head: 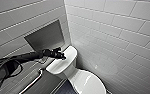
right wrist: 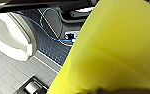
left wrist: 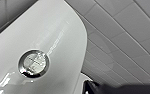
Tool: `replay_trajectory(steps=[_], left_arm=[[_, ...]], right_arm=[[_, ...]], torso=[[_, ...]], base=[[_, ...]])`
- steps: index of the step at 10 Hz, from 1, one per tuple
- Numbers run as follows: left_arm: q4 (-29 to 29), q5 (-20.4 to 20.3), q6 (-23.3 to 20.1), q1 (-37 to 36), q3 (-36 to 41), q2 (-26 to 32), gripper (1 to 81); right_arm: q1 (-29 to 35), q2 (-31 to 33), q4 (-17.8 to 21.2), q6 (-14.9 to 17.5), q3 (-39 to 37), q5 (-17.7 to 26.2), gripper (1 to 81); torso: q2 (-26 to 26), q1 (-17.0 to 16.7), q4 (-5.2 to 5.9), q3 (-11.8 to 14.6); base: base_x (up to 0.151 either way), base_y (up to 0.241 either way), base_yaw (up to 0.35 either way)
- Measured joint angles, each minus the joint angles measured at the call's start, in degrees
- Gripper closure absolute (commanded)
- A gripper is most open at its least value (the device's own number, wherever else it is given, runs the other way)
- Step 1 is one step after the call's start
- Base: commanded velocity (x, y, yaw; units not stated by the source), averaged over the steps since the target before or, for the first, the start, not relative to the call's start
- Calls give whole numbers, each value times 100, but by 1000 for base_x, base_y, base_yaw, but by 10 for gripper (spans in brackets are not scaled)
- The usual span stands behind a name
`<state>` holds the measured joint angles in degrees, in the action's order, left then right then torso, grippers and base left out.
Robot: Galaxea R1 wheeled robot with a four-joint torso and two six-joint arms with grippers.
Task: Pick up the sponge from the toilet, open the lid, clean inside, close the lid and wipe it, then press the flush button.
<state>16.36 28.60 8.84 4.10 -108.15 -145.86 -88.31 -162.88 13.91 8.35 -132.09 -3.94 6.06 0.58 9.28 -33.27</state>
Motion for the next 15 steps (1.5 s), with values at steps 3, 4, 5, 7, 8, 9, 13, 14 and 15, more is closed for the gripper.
replay_trajectory(steps=[3, 4, 5, 7, 8, 9, 13, 14, 15], left_arm=[[9, -2, 23, 78, 1441, 877, 811], [9, -10, 23, 288, 1797, 1187, 811], [-7, -7, 26, 708, 2044, 1491, 811], [-217, -44, 30, 1624, 2475, 1937, 811], [-380, -197, 30, 2004, 2632, 2055, 811], [-578, -394, 30, 2461, 2710, 2144, 811], [-1432, -1141, 30, 4565, 2643, 2177, 811], [-1626, -1382, 30, 5059, 2381, 2039, 811], [-1796, -1609, 30, 5505, 2031, 1813, 811]], right_arm=[[85, -18, 0, -1, -143, 9, 811], [140, -13, -2, 0, -173, 6, 811], [168, -20, 0, -1, -199, -13, 811], [151, -132, -2, 2, -405, -105, 811], [146, -212, -2, 2, -584, -121, 811], [151, -316, -2, 5, -822, -157, 811], [206, -730, -2, -4, -1414, -207, 811], [195, -735, -5, 5, -1417, -207, 811], [179, -717, -5, 5, -1447, -210, 811]], torso=[[0, 0, 0, 0], [0, 0, 0, 0], [0, 0, 0, 0], [0, 0, 0, 0], [0, 0, 0, 0], [0, 0, 0, 0], [0, 0, 0, 0], [0, 0, 0, 0], [2, -2, 0, 2]], base=[[0, 0, 0], [0, 0, 0], [0, 0, 0], [0, 0, 0], [0, 0, 0], [0, 0, 0], [0, 0, 0], [0, 0, 0], [0, 0, 0]])
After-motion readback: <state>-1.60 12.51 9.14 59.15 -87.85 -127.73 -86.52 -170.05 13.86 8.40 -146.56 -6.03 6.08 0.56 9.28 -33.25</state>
